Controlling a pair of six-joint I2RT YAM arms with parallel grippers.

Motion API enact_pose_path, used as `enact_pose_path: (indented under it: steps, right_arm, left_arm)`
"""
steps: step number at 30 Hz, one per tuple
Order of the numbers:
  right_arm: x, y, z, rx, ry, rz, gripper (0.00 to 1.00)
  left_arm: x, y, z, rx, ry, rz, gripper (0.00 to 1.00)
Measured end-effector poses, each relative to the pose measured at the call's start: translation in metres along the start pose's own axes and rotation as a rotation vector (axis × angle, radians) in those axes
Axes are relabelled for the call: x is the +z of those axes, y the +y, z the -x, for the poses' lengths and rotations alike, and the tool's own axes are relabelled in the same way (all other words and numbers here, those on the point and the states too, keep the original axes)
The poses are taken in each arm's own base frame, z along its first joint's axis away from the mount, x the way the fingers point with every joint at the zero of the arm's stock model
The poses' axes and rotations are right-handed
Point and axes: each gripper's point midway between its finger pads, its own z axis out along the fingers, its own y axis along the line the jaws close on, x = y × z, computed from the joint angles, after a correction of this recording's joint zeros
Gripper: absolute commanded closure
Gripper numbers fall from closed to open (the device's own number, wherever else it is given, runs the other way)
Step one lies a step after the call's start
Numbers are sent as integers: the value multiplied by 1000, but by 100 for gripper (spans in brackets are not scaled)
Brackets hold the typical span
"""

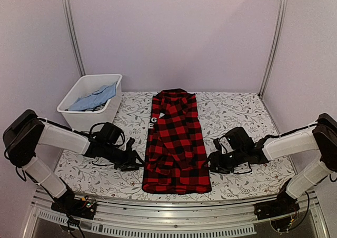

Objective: Fold and stack the long sleeve shirts
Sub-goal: Pick up the rectangle-folded shirt from the center of the board.

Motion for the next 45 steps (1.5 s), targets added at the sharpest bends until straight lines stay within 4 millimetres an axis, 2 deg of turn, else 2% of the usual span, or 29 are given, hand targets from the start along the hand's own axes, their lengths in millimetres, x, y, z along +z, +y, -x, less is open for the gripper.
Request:
enact_pose_path:
  steps: [6, 18, 26, 37, 45]
  right_arm:
    - [5, 4, 6, -7, -18, 23, 43]
    - [17, 15, 17, -18, -40, 79, 44]
    - [24, 19, 19, -15, -38, 115, 52]
    - [32, 27, 12, -25, -8, 141, 59]
    - [40, 33, 11, -14, 12, 146, 74]
  left_arm:
    - [8, -9, 2, 17, 17, -11, 57]
    - [23, -21, -2, 31, 79, -20, 65]
    - [26, -23, -7, 18, 117, -34, 68]
    - [27, -23, -13, -17, 148, -43, 80]
    - [26, -24, -14, -26, 155, -47, 87]
